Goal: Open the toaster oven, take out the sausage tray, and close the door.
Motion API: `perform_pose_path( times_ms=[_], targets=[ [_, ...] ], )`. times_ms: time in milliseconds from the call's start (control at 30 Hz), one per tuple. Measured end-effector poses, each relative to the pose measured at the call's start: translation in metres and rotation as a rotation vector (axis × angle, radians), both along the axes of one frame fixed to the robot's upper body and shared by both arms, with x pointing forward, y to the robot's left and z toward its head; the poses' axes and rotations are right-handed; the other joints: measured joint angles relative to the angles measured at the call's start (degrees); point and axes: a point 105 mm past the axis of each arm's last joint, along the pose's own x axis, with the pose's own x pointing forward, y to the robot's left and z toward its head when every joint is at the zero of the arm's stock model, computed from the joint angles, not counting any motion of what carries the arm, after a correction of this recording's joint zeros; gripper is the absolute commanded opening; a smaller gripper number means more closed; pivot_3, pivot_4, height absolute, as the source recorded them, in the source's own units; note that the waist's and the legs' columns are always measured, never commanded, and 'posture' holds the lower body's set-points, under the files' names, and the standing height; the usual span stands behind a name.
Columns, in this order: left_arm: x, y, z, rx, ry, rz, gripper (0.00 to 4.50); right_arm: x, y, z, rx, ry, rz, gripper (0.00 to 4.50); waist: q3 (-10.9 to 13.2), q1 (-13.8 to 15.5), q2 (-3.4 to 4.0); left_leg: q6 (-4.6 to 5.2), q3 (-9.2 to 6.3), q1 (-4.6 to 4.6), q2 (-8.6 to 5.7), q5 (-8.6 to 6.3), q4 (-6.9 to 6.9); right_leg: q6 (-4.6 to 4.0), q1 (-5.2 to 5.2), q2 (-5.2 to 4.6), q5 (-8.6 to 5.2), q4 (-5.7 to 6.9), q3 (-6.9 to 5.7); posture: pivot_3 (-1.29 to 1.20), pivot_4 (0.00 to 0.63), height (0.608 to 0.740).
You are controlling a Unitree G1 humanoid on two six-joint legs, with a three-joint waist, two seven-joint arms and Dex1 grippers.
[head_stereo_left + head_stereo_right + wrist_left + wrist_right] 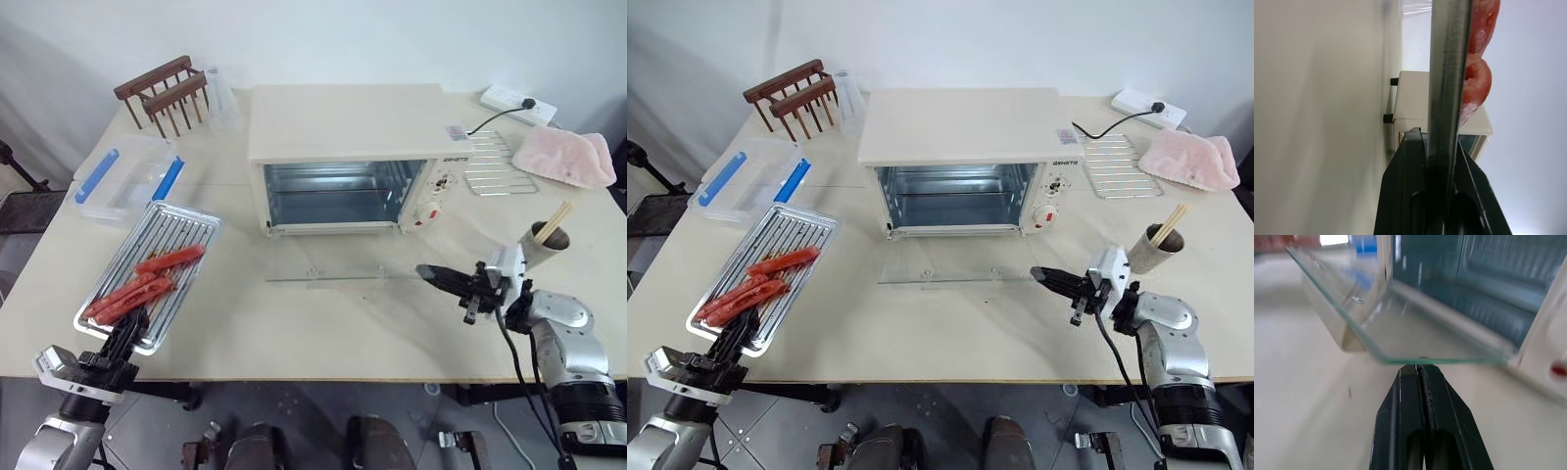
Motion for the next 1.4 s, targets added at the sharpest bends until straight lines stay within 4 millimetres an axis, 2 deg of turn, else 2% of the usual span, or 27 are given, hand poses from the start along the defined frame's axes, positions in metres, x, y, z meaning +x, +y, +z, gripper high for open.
perform_pose_path(
  times_ms=[233,367,400,500,600,700,867,900,1000,1133,1233,1400],
  targets=[
    [-0.001,-0.004,0.004,0.061,0.018,-0.08,0.0,0.007,0.003,0.065,0.213,-0.057,-0.017,0.05,0.0,0.0,0.0,-0.02,-0.01,-0.02,0.2,-0.06,-0.02,-0.03,-0.04,-0.01,-0.01,-0.02,0.0,0.0,0.15,0.74],
    [-0.003,-0.013,0.004,0.099,0.037,-0.173,0.0,0.003,0.008,0.076,0.227,-0.069,-0.028,0.05,0.0,0.13,0.0,-0.02,-0.02,-0.1,0.21,-0.15,-0.03,-0.05,-0.1,-0.01,-0.03,-0.03,-0.01,0.0,0.15,0.74],
    [-0.005,-0.016,0.004,0.114,0.047,-0.206,0.0,0.002,0.009,0.075,0.218,-0.069,-0.042,0.05,0.0,0.16,0.0,-0.01,-0.02,-0.11,0.19,-0.18,-0.03,-0.05,-0.11,-0.01,-0.03,-0.04,0.0,0.0,0.15,0.74],
    [-0.007,-0.023,0.005,0.151,0.061,-0.305,0.0,-0.011,0.005,0.064,0.19,-0.005,-0.045,0.64,0.0,0.45,0.01,0.04,-0.03,-0.17,0.13,-0.26,-0.04,-0.06,-0.14,-0.03,-0.03,-0.07,0.05,0.0,0.15,0.74],
    [-0.005,-0.029,0.005,0.163,0.072,-0.39,0.0,-0.032,-0.001,0.055,0.128,0.023,-0.027,1.64,0.01,0.45,0.02,0.07,0.0,-0.17,0.1,-0.3,-0.04,-0.07,-0.13,-0.04,-0.04,-0.14,0.07,0.0,0.15,0.74],
    [0.0,-0.034,0.009,0.181,0.073,-0.47,0.0,-0.055,-0.003,0.037,0.008,0.04,0.0,2.66,0.0,0.73,0.01,0.05,0.01,-0.16,-0.03,-0.3,-0.05,-0.07,-0.07,0.01,-0.04,-0.27,0.03,0.0,0.15,0.74],
    [0.01,-0.049,0.01,0.203,0.088,-0.597,0.0,-0.074,-0.008,0.021,-0.063,0.008,-0.021,4.37,0.0,0.82,0.03,0.02,0.04,-0.1,0.0,-0.29,-0.06,-0.07,-0.07,0.0,-0.04,-0.22,0.09,0.0,0.15,0.74],
    [0.014,-0.053,0.011,0.21,0.086,-0.628,0.0,-0.078,-0.01,0.019,-0.064,-0.006,-0.033,4.44,0.01,0.9,0.03,0.0,0.04,-0.1,-0.02,-0.29,-0.07,-0.07,-0.07,0.01,-0.04,-0.21,0.08,0.0,0.15,0.74],
    [0.04,-0.085,0.02,0.241,0.046,-0.766,0.0,-0.099,-0.015,0.004,-0.083,0.042,-0.041,4.44,-0.02,2.84,0.16,-0.01,-0.15,-0.13,-0.16,-0.28,-0.06,-0.07,-0.01,0.01,-0.04,-0.17,0.14,0.0,0.15,0.74],
    [0.061,-0.114,0.027,0.278,0.029,-0.875,0.0,-0.113,-0.022,0.002,-0.094,0.063,-0.054,4.44,-0.04,2.54,0.12,0.04,0.04,-0.1,-0.22,-0.3,-0.06,-0.03,0.01,0.01,-0.01,-0.25,0.22,0.0,0.15,0.74],
    [0.069,-0.14,0.029,0.325,0.021,-0.992,0.0,-0.118,-0.027,0.002,-0.106,0.052,-0.089,4.44,-0.03,2.61,0.11,0.03,0.03,-0.07,-0.21,-0.28,-0.05,-0.01,0.01,0.07,-0.01,-0.21,0.18,0.0,0.15,0.74],
    [0.074,-0.169,0.021,0.414,0.053,-1.133,0.0,-0.125,-0.03,0.0,-0.116,0.058,-0.13,4.44,-0.03,2.89,0.11,0.02,0.03,-0.06,-0.21,-0.26,-0.05,0.0,0.01,0.11,0.0,-0.22,0.19,0.0,0.15,0.74]
  ],
)
